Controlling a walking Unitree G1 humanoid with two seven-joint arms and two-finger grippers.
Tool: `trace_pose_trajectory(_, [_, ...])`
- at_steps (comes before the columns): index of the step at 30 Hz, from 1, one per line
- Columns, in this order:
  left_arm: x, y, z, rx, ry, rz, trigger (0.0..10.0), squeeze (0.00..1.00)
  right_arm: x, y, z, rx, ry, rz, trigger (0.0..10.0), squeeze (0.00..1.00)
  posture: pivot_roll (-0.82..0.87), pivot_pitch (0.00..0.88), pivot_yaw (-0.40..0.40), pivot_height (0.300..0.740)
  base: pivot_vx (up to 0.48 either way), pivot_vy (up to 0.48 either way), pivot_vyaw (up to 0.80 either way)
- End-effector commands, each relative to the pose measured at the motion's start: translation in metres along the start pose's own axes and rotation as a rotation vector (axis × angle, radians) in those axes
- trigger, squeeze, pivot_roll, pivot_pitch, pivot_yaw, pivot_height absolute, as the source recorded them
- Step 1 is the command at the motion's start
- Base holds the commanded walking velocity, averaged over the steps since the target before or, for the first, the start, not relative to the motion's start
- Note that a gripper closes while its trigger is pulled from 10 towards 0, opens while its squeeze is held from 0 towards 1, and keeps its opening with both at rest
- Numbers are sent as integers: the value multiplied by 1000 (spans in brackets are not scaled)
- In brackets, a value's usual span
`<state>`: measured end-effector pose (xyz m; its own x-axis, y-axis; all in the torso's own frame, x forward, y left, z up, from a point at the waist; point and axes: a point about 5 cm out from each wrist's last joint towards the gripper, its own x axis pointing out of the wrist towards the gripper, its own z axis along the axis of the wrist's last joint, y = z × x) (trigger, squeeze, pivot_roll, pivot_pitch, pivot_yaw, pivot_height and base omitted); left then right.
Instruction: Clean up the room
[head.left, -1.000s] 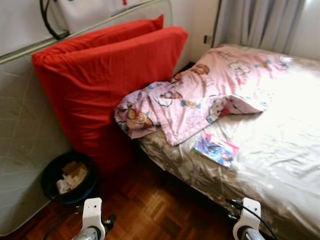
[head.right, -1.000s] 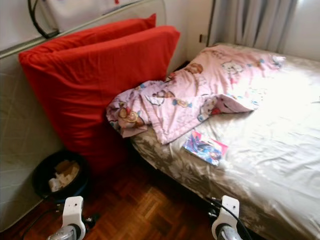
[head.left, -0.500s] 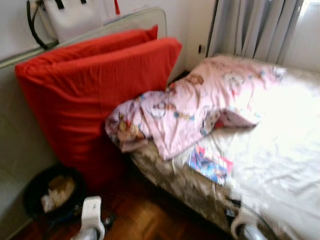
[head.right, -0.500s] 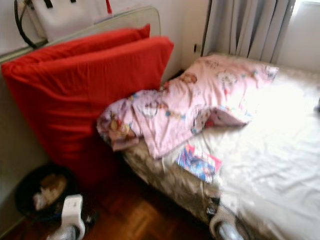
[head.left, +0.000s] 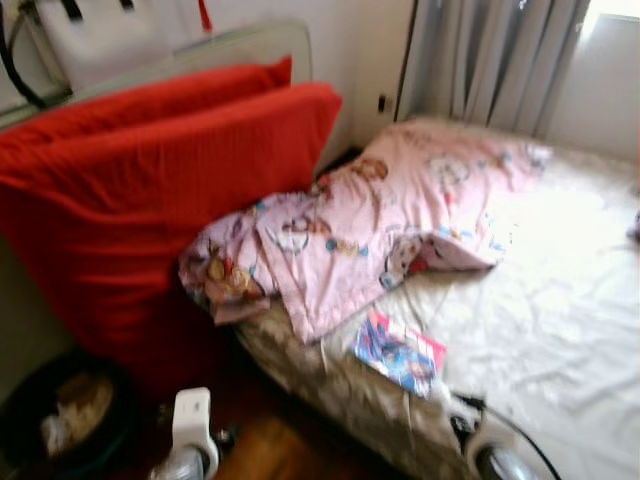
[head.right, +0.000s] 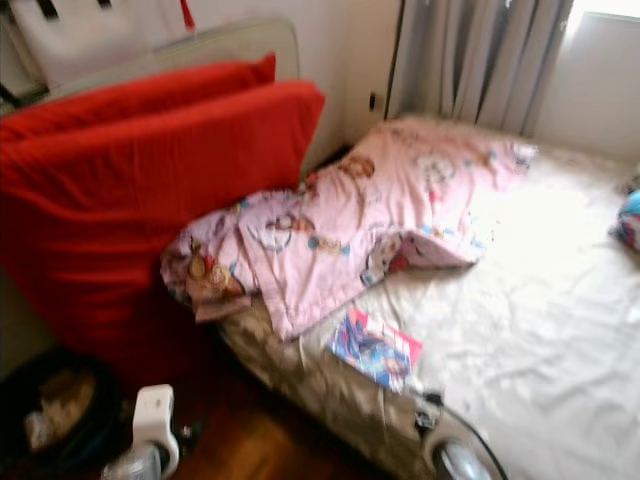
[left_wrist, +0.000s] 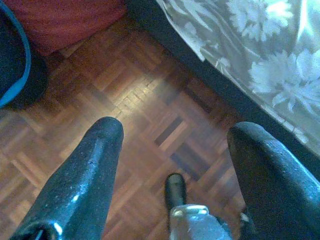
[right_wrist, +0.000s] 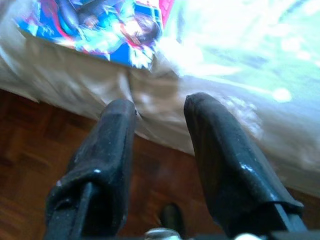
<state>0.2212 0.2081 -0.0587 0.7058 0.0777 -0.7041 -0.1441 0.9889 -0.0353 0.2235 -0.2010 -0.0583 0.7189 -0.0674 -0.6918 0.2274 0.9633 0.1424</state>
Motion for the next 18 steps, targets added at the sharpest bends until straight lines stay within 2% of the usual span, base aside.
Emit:
trace_pose_trajectory(1, [3,-11,14,4,-53,-22,10000,0,-2,-12,2,-5,-27,-20,10000,0,-132,0,22,740,0,0,0])
trace_pose_trajectory(2, [4,-12,16,3,-62,-26,10000,0,-2,-11,3,-3,-37,-16,10000,0,-132,0,23,740,0,0,0])
trace_pose_trajectory(3, [5,-16,27,3,-108,-43,10000,0,-2,-10,6,-7,-75,0,10000,0,-133,0,25,740,0,0,0])
trace_pose_trajectory(5, [6,-17,29,5,-116,-45,10000,0,-3,-10,7,-9,-82,3,10000,0,-133,0,25,740,0,0,0])
trace_pose_trajectory(8, [7,-19,52,3,-206,-58,10000,0,-3,-7,12,-13,-145,31,10000,0,-126,0,38,740,0,0,0])
trace_pose_trajectory(10, [7,-12,69,3,-273,-59,10000,0,-4,-4,16,-21,-185,53,10000,0,-125,0,47,740,0,0,0])
trace_pose_trajectory(14, [6,-11,96,39,-378,-66,10000,0,-5,-1,21,-11,-253,79,10000,0,-130,0,57,740,0,0,0])
trace_pose_trajectory(18, [2,-21,121,65,-505,-97,10000,0,-7,0,25,-24,-309,92,10000,0,-132,0,62,740,0,0,0])
